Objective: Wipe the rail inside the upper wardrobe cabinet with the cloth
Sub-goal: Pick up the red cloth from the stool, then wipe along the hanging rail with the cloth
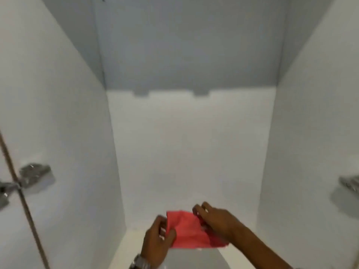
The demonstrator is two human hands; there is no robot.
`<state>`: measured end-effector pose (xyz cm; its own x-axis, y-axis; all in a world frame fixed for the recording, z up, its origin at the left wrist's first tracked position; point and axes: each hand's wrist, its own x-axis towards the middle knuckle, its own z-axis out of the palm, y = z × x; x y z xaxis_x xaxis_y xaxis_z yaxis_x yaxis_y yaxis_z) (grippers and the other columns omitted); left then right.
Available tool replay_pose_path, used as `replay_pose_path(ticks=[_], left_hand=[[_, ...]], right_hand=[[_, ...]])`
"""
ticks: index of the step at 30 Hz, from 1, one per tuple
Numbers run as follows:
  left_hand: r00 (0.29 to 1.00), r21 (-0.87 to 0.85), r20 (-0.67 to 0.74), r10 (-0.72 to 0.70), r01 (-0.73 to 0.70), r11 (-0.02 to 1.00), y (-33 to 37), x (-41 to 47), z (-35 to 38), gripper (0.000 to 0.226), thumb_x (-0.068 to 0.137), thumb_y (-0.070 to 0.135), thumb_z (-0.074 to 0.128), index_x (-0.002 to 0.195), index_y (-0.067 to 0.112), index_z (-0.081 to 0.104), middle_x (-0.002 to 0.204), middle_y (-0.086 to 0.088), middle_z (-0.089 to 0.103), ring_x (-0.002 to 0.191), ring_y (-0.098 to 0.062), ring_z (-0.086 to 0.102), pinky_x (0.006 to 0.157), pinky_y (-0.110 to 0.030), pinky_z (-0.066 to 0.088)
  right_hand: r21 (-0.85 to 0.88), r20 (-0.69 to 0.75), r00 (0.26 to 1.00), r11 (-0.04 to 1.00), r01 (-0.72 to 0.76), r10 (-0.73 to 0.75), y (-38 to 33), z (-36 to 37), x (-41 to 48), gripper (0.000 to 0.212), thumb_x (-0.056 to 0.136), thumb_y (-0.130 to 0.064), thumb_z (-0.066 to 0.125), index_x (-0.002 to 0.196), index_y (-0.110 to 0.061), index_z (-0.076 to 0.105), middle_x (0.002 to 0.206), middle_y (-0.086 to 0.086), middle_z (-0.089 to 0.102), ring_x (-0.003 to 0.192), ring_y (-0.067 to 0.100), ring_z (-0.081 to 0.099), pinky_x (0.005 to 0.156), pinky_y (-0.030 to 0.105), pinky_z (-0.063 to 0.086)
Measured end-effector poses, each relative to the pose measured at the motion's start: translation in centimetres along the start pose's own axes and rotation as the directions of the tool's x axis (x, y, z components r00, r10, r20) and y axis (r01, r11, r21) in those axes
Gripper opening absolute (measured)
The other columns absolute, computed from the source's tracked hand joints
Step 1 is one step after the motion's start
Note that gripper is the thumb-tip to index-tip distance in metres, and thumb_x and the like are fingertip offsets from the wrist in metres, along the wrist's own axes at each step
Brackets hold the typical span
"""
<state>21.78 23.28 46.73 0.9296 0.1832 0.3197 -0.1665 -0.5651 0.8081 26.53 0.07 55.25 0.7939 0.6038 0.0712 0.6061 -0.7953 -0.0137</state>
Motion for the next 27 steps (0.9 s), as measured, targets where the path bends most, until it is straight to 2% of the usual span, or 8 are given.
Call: replay_pose_path(ticks=[4, 6, 9, 14, 18, 21, 24, 27], left_hand=[[0.878, -0.056, -0.378, 0.292, -0.337, 0.94, 10.6, 13.7, -11.8, 0.027, 0.081, 0.02, 0.081, 0.091, 0.026, 0.057, 0.071, 0.019, 0.063, 0.059, 0.0, 0.056, 0.056, -0.009, 0.043], [0.751, -0.052, -0.548, 0.368, -0.47, 0.881, 17.0, 18.7, -17.9, 0.033, 0.082, 0.02, 0.083, 0.097, 0.025, 0.054, 0.074, 0.015, 0.063, 0.062, 0.002, 0.059, 0.057, -0.006, 0.044], [0.506, 0.046, -0.716, 0.48, -0.653, 0.756, 26.3, 23.8, -26.6, 0.034, 0.087, 0.029, 0.078, 0.101, 0.017, 0.05, 0.081, 0.008, 0.062, 0.064, -0.002, 0.06, 0.063, -0.022, 0.051], [0.2, 0.29, -0.795, 0.572, -0.703, 0.65, 36.3, 29.2, -36.4, 0.031, 0.093, 0.032, 0.069, 0.102, 0.009, 0.051, 0.086, 0.008, 0.059, 0.073, -0.015, 0.06, 0.065, -0.029, 0.044], [0.186, 0.41, -0.727, 0.661, -0.655, 0.635, 37.8, 32.9, -39.0, 0.033, 0.095, 0.032, 0.068, 0.107, 0.008, 0.051, 0.092, -0.004, 0.068, 0.078, -0.027, 0.065, 0.064, -0.037, 0.053], [0.189, 0.441, -0.721, 0.667, -0.617, 0.652, 37.1, 34.5, -39.2, 0.036, 0.096, 0.036, 0.065, 0.109, 0.006, 0.051, 0.094, -0.012, 0.068, 0.08, -0.031, 0.063, 0.062, -0.035, 0.048], [0.099, 0.59, -0.711, 0.696, -0.456, 0.667, 36.2, 35.6, -39.9, 0.042, 0.094, 0.045, 0.061, 0.109, 0.006, 0.056, 0.104, -0.015, 0.064, 0.1, -0.036, 0.056, 0.082, -0.042, 0.045], [0.119, 0.663, -0.666, 0.737, -0.359, 0.657, 35.1, 36.5, -41.4, 0.066, 0.092, 0.06, 0.048, 0.128, 0.005, 0.054, 0.123, -0.016, 0.06, 0.12, -0.037, 0.052, 0.102, -0.048, 0.043]], right_hand=[[-0.253, -0.435, 0.895, 0.967, -0.014, -0.101, -2.6, -18.2, 9.5, 0.056, 0.097, -0.025, 0.056, 0.146, -0.034, 0.03, 0.138, 0.005, 0.044, 0.106, 0.029, 0.066, 0.085, 0.04, 0.049], [-0.319, -0.619, 0.766, 0.947, -0.041, -0.175, -4.5, -27.1, 12.3, 0.054, 0.095, -0.021, 0.058, 0.141, -0.036, 0.034, 0.139, 0.007, 0.043, 0.109, 0.03, 0.065, 0.087, 0.042, 0.047], [-0.415, -0.802, 0.519, 0.9, -0.13, -0.295, -7.8, -38.1, 15.0, 0.051, 0.097, -0.02, 0.058, 0.141, -0.039, 0.041, 0.147, 0.013, 0.04, 0.117, 0.033, 0.059, 0.09, 0.045, 0.042], [-0.47, -0.88, 0.142, 0.788, -0.398, -0.453, -12.4, -49.5, 18.3, 0.04, 0.098, -0.017, 0.043, 0.132, -0.035, 0.054, 0.146, 0.017, 0.048, 0.111, 0.034, 0.057, 0.088, 0.048, 0.039], [-0.425, -0.895, 0.12, 0.742, -0.518, -0.429, -15.0, -52.2, 22.1, 0.028, 0.094, -0.013, 0.048, 0.117, -0.015, 0.064, 0.143, 0.018, 0.048, 0.132, 0.036, 0.044, 0.102, 0.055, 0.035], [-0.355, -0.932, 0.115, 0.802, -0.48, -0.344, -16.8, -51.3, 25.3, 0.02, 0.087, -0.006, 0.056, 0.103, -0.006, 0.069, 0.122, 0.017, 0.059, 0.117, 0.036, 0.051, 0.098, 0.048, 0.042], [-0.246, -0.965, 0.003, 0.895, -0.372, -0.264, -17.3, -51.5, 27.6, 0.026, 0.092, -0.028, 0.054, 0.1, -0.007, 0.066, 0.108, 0.014, 0.061, 0.103, 0.03, 0.054, 0.09, 0.043, 0.043], [-0.29, -0.947, -0.021, 0.883, -0.369, -0.32, -16.7, -52.2, 28.9, 0.051, 0.097, -0.049, 0.035, 0.105, -0.006, 0.06, 0.111, 0.016, 0.061, 0.102, 0.033, 0.054, 0.088, 0.048, 0.04]])
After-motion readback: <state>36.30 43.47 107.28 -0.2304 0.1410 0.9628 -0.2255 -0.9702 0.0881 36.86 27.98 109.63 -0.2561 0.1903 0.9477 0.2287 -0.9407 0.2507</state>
